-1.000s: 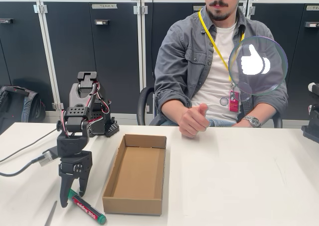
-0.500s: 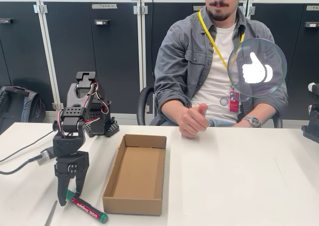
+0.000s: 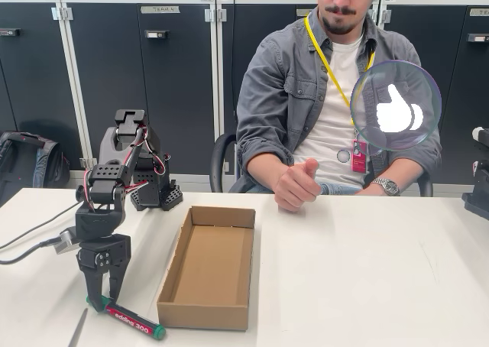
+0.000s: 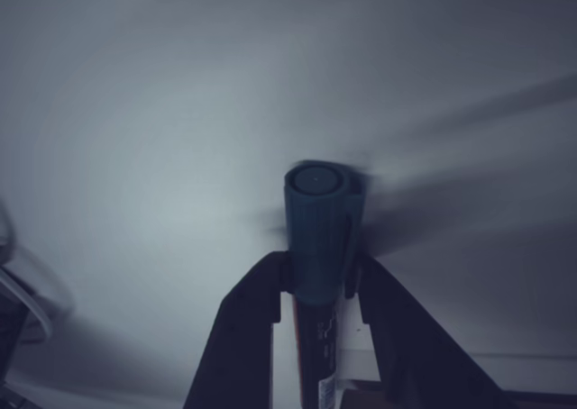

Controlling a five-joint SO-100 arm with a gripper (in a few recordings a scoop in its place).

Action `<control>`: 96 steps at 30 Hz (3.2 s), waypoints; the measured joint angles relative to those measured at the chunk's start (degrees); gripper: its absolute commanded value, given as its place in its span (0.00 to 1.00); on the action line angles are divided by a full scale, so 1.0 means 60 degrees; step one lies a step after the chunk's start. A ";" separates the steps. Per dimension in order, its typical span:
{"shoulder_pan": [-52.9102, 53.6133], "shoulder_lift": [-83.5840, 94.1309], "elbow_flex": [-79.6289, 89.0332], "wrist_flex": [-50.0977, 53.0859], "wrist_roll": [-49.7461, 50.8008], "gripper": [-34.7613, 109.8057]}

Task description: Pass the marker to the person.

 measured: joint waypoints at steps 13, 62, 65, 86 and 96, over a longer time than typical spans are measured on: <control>-0.0425 0.1055 0.0718 0.0264 0.0337 0.21; -0.1538 1.1265 0.5874 0.3457 -0.2930 0.36; -0.1406 1.0913 0.5889 0.3999 -0.2930 0.44; 0.1011 0.7456 0.5581 0.2300 -0.3706 0.48; 0.0615 0.5581 0.5010 0.0527 -0.3882 0.50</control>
